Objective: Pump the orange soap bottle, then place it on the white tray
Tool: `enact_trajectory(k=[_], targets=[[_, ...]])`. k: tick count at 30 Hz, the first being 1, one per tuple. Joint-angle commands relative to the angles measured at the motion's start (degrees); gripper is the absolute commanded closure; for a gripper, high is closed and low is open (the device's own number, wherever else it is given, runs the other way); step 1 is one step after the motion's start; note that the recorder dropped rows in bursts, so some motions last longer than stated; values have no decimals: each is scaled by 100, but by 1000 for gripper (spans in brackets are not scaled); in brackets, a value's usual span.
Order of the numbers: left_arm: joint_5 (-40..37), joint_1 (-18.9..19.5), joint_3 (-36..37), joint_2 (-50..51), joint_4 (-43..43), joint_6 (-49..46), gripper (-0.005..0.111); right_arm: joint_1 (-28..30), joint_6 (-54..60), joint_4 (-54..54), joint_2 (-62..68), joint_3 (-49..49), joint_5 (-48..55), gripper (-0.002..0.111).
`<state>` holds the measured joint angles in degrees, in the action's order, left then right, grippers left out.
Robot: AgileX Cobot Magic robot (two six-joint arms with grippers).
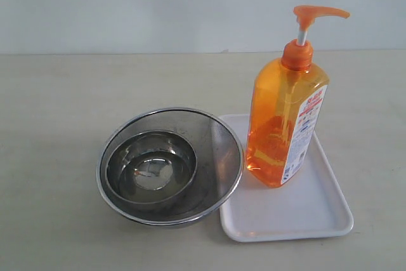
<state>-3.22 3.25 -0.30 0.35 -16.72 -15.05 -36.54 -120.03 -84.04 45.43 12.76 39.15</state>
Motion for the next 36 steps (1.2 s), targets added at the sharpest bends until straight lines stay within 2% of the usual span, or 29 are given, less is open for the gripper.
enact_trajectory(k=[1, 7, 26, 32, 36], targets=[[-709, 19, 30, -35, -22, 21, 102, -13, 44, -2, -15, -18, -12, 108], [-1477, 19, 30, -35, -22, 21, 102, -13, 44, -2, -15, -18, -12, 108], [-1477, 19, 30, -35, -3, 8, 102, -13, 44, -2, -15, -18, -12, 108], [-1341, 19, 30, -35, 1456, 1136, 102, -13, 44, -2, -15, -18, -12, 108], [-1327, 19, 30, -35, 1500, 1249, 102, -13, 44, -2, -15, -18, -12, 108]])
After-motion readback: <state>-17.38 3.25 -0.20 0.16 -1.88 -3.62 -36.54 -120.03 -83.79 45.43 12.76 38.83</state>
